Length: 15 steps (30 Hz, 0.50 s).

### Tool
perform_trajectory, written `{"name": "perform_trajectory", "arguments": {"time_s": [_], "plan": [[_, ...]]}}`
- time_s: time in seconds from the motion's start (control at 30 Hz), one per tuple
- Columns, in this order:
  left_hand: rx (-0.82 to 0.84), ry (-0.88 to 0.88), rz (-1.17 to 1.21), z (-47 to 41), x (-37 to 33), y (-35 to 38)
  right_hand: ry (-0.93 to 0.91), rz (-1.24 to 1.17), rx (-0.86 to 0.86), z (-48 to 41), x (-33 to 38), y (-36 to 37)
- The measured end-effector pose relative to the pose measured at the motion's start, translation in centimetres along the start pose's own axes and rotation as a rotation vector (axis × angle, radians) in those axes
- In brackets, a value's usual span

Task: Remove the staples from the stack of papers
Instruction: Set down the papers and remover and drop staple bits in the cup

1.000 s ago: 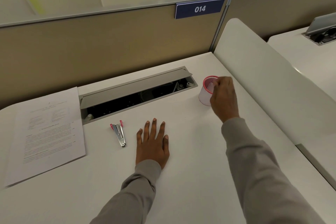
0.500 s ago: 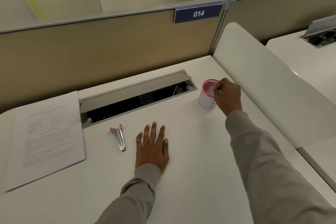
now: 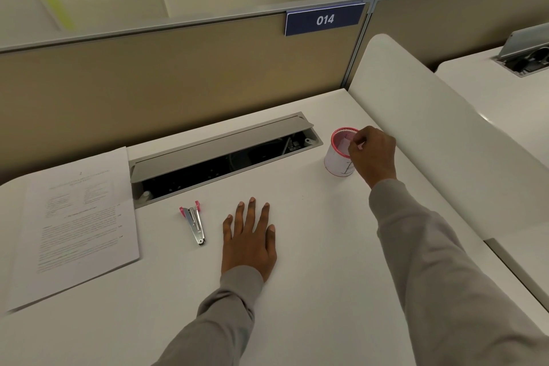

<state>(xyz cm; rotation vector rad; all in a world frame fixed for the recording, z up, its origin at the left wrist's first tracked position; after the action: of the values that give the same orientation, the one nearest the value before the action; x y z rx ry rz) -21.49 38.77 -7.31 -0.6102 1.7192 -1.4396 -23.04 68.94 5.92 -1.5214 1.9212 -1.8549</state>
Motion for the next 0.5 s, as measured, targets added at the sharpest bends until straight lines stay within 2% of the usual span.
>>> {"name": "perform_trajectory", "arguments": {"time_s": [0.23, 0.4, 0.5], "plan": [[0.009, 0.001, 0.006, 0.0, 0.0, -0.1, -0.034, -0.038, -0.039, 0.0, -0.1, -0.1], [0.004, 0.002, -0.001, -0.1, 0.0, 0.0, -0.171, -0.122, -0.122, 2.2, 1.2, -0.2], [-0.006, 0.006, -0.011, -0.1, 0.0, 0.0, -0.254, -0.172, -0.034, 5.4, 1.3, 1.4]]}}
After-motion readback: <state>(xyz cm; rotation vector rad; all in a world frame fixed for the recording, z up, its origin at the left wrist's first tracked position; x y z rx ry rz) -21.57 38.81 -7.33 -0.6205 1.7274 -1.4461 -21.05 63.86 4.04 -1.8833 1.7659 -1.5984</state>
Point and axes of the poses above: each hand's wrist, its own z-axis away from the middle knuckle, its own y-axis out of the palm, x = y × z, the point moved 3 cm from there along -z, towards the middle knuckle, and after that the axes turned 8 degrees about y, right-handed, at the moved point
